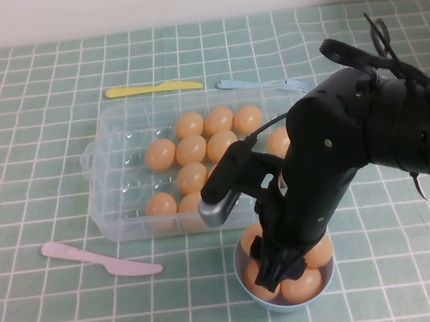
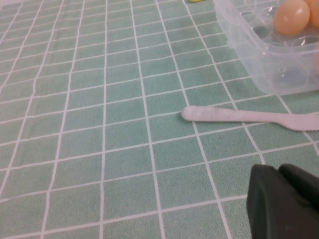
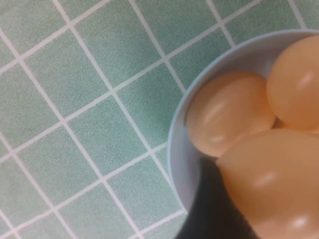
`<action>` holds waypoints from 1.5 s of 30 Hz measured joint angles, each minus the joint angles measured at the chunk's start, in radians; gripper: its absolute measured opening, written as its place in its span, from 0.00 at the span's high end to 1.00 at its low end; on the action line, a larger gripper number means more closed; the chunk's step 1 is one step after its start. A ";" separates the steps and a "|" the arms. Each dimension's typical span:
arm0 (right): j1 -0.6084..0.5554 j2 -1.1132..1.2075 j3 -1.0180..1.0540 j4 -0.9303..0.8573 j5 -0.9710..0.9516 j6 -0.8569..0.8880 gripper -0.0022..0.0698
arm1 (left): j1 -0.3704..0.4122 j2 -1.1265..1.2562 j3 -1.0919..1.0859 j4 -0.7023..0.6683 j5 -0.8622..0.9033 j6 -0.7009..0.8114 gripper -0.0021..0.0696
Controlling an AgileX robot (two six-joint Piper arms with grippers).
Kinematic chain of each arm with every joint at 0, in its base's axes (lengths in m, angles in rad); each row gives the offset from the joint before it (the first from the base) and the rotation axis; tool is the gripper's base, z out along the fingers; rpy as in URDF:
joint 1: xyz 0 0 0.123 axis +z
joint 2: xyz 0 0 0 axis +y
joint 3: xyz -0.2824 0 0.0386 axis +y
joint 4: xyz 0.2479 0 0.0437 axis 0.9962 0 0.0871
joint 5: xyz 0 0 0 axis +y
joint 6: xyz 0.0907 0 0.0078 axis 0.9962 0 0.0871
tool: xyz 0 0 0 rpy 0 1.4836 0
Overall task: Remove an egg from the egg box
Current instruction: Place the egg in the bowl
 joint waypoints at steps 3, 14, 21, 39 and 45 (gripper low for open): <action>0.000 0.002 0.000 -0.001 0.000 0.000 0.44 | 0.000 0.000 0.000 0.000 0.000 0.000 0.98; 0.000 0.037 0.000 -0.001 -0.002 0.000 0.44 | 0.000 0.000 0.000 0.000 0.000 0.000 0.98; 0.000 0.037 0.000 -0.001 -0.003 0.000 0.44 | 0.000 0.000 0.000 0.000 0.000 0.000 0.98; 0.000 0.012 0.000 -0.001 0.009 0.000 0.35 | 0.000 0.000 0.000 0.000 0.000 0.000 0.98; 0.000 -0.050 -0.002 -0.001 0.018 0.000 0.35 | 0.000 0.000 0.000 0.000 0.000 0.000 0.98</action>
